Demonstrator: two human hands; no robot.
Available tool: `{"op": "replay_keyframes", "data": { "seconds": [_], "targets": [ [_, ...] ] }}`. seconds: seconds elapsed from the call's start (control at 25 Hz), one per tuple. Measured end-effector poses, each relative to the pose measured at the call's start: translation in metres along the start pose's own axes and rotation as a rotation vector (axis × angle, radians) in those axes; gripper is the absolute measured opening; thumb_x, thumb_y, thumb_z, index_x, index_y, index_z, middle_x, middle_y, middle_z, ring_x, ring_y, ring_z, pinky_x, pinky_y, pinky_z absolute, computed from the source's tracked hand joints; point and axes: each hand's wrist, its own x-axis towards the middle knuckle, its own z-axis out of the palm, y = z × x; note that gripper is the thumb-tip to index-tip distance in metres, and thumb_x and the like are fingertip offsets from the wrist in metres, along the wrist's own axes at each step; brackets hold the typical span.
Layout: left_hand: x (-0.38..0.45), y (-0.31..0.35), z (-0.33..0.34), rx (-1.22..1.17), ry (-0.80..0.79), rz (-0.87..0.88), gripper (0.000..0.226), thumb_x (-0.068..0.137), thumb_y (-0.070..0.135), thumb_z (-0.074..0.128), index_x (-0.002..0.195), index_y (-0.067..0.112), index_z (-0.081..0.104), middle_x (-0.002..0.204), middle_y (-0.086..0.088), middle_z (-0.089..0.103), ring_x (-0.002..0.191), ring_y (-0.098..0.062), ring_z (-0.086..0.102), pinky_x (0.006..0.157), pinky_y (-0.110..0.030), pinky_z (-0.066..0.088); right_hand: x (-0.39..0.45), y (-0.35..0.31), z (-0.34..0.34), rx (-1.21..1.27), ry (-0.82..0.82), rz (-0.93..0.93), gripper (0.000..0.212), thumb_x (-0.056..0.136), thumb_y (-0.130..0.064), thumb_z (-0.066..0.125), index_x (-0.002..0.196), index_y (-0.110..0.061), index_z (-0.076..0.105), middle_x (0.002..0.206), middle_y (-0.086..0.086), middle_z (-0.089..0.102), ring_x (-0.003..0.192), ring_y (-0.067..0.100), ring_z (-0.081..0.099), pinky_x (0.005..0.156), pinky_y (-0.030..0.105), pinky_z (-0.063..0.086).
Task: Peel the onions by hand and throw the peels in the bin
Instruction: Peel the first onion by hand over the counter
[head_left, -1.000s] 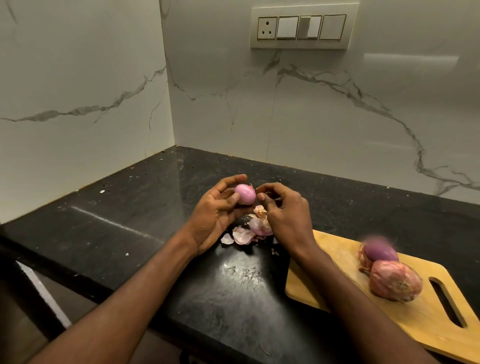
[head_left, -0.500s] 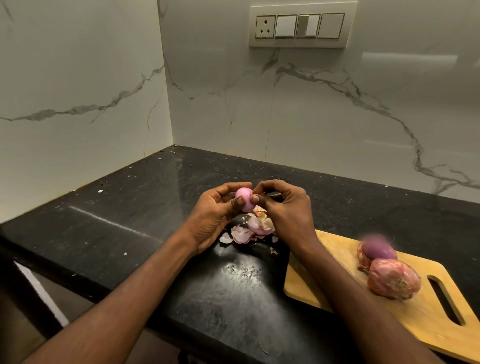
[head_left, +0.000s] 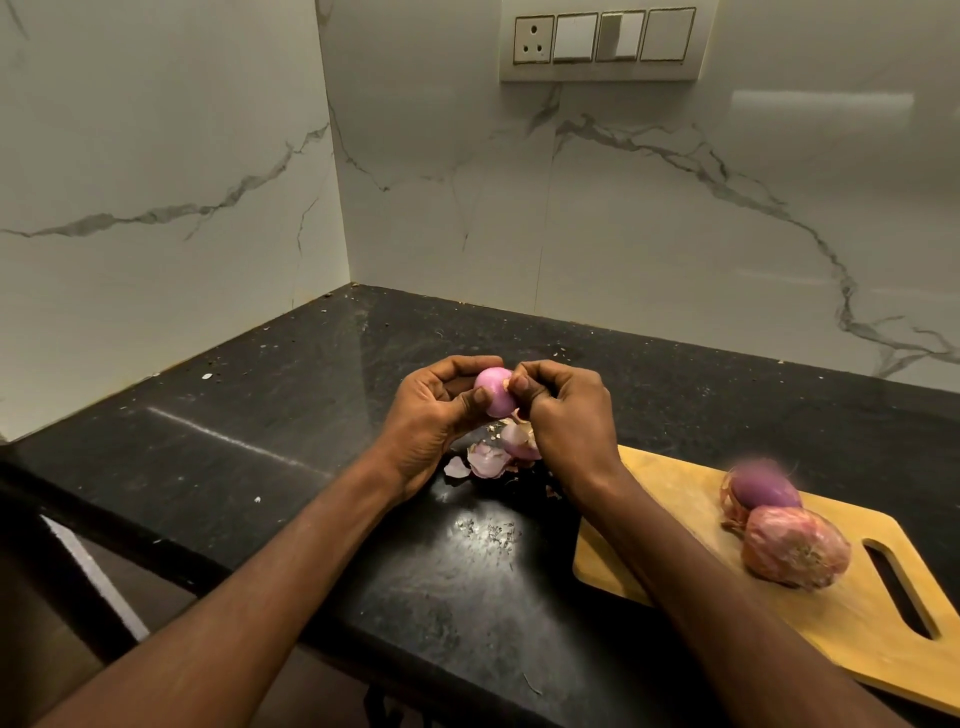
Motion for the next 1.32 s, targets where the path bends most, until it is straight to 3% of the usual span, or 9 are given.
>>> {"op": "replay_keyframes", "data": {
  "seconds": [0.16,0.32,0.48,0.6,0.68,0.8,1.04,1.16,1.32],
  "targets": [
    [-0.001,-0.001,0.002,0.051,0.017,0.018,0.044,0.084,0.009,0.072,0.126,-0.001,0.065,0.118,-0.021,0.074,0.106,-0.031,0.073,0.089,-0.036,0.063,-0.006,-0.007,-0.001,-0.053,-0.014,-0.014,0.025,0.099,-0.002,0.058,0.080,-0.010,0.071,0.081,0.002,0.066,0.070,0.007,0.057,0.050,0.010,0.043],
    [-0.001,-0.002,0.002,0.077,0.077,0.041,0.047,0.080,0.010,0.075,0.125,-0.001,0.066,0.115,-0.020,0.075,0.104,-0.030,0.074,0.086,-0.031,0.063,-0.006,-0.003,0.007,-0.416,0.003,-0.201,0.011,0.090,-0.009,0.056,0.083,-0.014,0.062,0.084,0.001,0.059,0.075,0.018,0.050,0.059,0.020,0.030],
    [-0.002,-0.003,0.002,0.116,0.058,0.035,0.039,0.087,0.002,0.072,0.125,-0.001,0.065,0.115,-0.018,0.076,0.107,-0.031,0.074,0.087,-0.033,0.063,-0.007,-0.004,0.005,-0.421,0.017,-0.149,0.013,0.091,-0.003,0.057,0.086,-0.015,0.057,0.087,0.003,0.056,0.078,0.018,0.048,0.061,0.020,0.029],
    [0.003,-0.006,0.001,0.151,0.170,0.047,0.031,0.091,-0.008,0.067,0.121,0.001,0.067,0.114,-0.019,0.076,0.105,-0.030,0.075,0.086,-0.035,0.064,-0.009,-0.006,0.007,-0.544,-0.035,-0.310,0.013,0.090,0.000,0.056,0.092,-0.012,0.060,0.089,0.003,0.054,0.080,0.021,0.048,0.062,0.028,0.030],
    [0.007,-0.005,-0.002,0.127,0.254,0.027,0.029,0.093,-0.008,0.065,0.120,0.003,0.067,0.115,-0.019,0.076,0.108,-0.033,0.074,0.089,-0.041,0.063,-0.008,-0.007,0.007,-0.496,0.034,-0.370,0.020,0.088,0.004,0.054,0.092,-0.014,0.060,0.088,0.001,0.057,0.078,0.020,0.049,0.062,0.032,0.034],
    [0.007,-0.006,-0.003,0.055,0.218,-0.003,0.026,0.098,-0.001,0.061,0.123,0.005,0.065,0.121,-0.019,0.074,0.113,-0.039,0.071,0.097,-0.048,0.059,0.004,-0.001,-0.009,-0.313,0.167,-0.239,0.024,0.096,0.001,0.051,0.087,-0.019,0.056,0.078,-0.006,0.057,0.069,0.012,0.050,0.060,0.034,0.033],
    [0.006,-0.002,-0.004,0.010,0.075,-0.066,0.030,0.103,0.001,0.055,0.130,0.002,0.065,0.132,-0.024,0.064,0.109,-0.042,0.070,0.097,-0.048,0.059,-0.001,0.012,-0.011,-0.315,0.044,-0.177,0.024,0.103,-0.010,0.048,0.084,-0.024,0.054,0.066,-0.003,0.057,0.061,0.021,0.052,0.053,0.043,0.041],
    [0.004,0.000,-0.004,0.040,0.029,-0.060,0.037,0.098,0.006,0.062,0.135,0.006,0.061,0.130,-0.020,0.068,0.112,-0.038,0.071,0.094,-0.049,0.059,0.001,0.012,-0.008,-0.354,0.037,-0.196,0.021,0.102,-0.014,0.057,0.085,-0.026,0.062,0.072,-0.008,0.063,0.066,0.011,0.057,0.054,0.031,0.040],
    [0.002,0.000,-0.003,0.022,0.012,-0.051,0.041,0.092,0.014,0.067,0.131,0.001,0.063,0.125,-0.023,0.070,0.113,-0.041,0.069,0.091,-0.047,0.061,0.002,0.010,-0.010,-0.180,0.031,-0.240,0.019,0.092,-0.009,0.074,0.107,-0.021,0.078,0.097,-0.012,0.075,0.088,0.000,0.068,0.074,0.011,0.050]
  ]
}}
